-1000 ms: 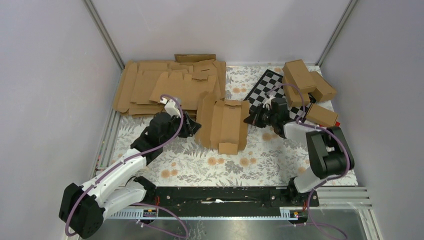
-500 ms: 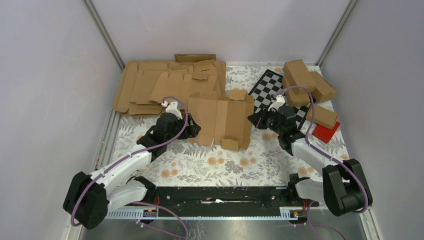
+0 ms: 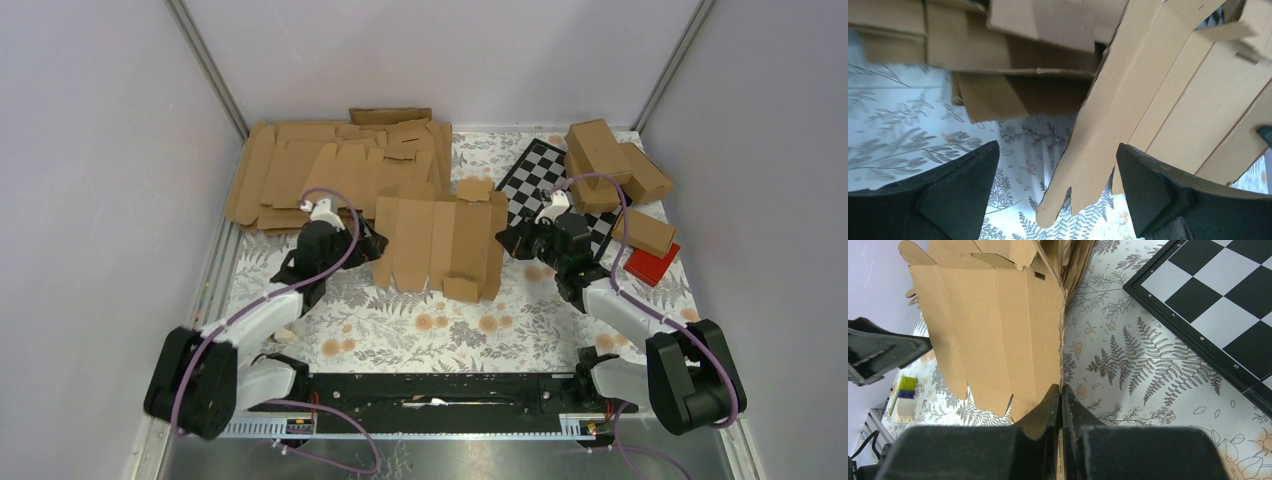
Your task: Fold the paper box
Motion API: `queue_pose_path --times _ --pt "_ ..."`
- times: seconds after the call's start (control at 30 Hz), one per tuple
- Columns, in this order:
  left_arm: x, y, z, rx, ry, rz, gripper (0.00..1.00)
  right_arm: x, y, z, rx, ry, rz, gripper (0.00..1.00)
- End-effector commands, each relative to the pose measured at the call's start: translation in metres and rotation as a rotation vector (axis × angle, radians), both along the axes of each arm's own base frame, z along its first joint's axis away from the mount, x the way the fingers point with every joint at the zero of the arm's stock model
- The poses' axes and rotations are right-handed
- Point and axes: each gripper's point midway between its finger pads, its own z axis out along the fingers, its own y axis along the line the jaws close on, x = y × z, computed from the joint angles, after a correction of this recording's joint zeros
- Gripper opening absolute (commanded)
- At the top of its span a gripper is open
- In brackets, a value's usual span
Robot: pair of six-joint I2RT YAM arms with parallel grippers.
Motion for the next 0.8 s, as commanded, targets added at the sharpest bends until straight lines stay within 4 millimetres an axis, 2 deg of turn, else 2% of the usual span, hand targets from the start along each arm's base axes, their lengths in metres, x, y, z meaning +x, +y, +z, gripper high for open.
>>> queue_pose_path --times 0.0,0.1,0.27,0.37,0.5,0.57,0.67,0.77 --pt "0.014 -0.038 0.017 -0.111 -0.049 -0.167 0.93 0.010 0.002 0.014 -0.003 -0.057 -0.011 0.06" --pt "0.019 -0.047 0.018 -0.121 -0.044 -0.209 0.83 0.011 0.003 0.011 -0.011 -0.039 -0.013 0.06" --pt "0.018 -0.061 0.026 -0.158 -0.090 -0.295 0.38 0.015 0.000 0.002 -0.031 0.001 -0.032 0.06" --pt "0.012 -0.070 0.028 -0.175 -0.096 -0.353 0.02 0.019 0.000 -0.005 -0.042 0.034 -0.046 0.06" --pt "-0.001 -0.078 0.037 -0.125 -0.156 -0.387 0.00 0.021 0.003 -0.012 -0.057 0.066 -0.040 0.09" --pt "-0.011 -0.081 0.050 -0.095 -0.221 -0.396 0.00 0.021 0.005 -0.013 -0.068 0.067 -0.034 0.13" --pt "-0.024 -0.083 0.062 -0.076 -0.301 -0.393 0.00 0.020 0.006 -0.017 -0.089 0.071 -0.037 0.27" --pt "-0.034 -0.081 0.074 -0.074 -0.393 -0.396 0.00 0.020 0.006 -0.021 -0.101 0.085 -0.037 0.35"
